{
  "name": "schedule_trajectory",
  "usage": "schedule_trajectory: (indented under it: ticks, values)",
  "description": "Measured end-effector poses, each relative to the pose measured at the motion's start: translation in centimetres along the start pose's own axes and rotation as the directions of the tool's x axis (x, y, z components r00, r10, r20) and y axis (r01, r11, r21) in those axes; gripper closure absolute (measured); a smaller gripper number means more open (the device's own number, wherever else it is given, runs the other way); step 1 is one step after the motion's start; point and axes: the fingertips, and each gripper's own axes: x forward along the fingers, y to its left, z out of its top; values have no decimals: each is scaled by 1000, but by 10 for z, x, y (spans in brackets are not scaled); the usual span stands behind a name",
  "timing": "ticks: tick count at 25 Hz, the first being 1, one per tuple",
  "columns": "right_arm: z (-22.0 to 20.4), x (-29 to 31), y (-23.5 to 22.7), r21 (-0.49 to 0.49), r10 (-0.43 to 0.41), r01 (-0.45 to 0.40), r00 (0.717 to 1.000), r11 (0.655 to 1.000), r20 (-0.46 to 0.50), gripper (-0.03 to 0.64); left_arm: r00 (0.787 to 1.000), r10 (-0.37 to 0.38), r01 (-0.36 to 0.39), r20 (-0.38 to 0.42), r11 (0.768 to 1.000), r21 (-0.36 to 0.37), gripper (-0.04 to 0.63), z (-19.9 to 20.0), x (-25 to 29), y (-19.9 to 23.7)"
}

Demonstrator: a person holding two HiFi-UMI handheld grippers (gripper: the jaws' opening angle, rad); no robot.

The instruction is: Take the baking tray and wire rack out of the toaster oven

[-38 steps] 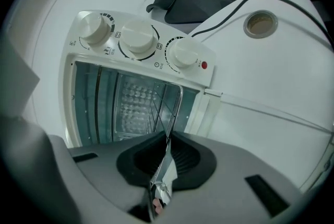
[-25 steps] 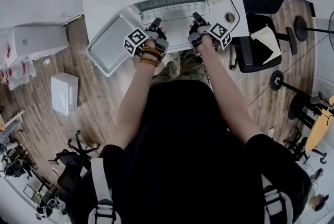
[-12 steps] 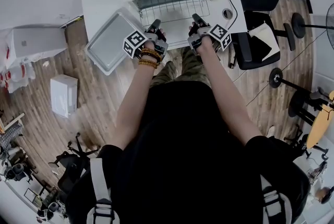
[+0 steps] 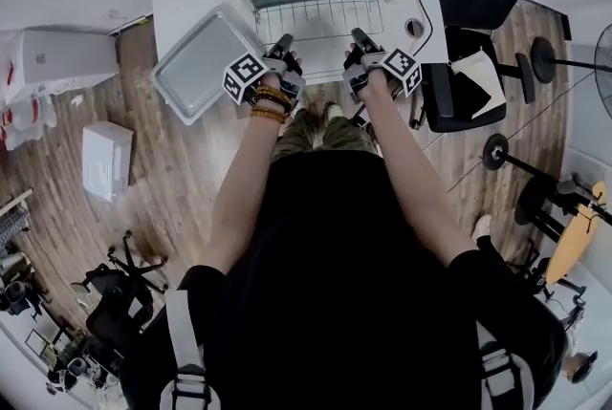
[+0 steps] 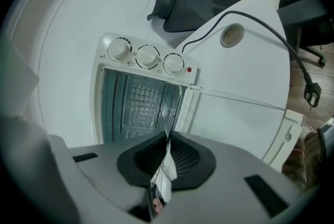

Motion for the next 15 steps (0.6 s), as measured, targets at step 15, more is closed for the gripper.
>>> schedule_trajectory:
  ticks: [15]
  values:
    - [-14, -40, -4, 21, 60, -58, 996, 998, -65, 577, 998, -1, 1, 57, 1000, 7, 563, -32, -35, 2]
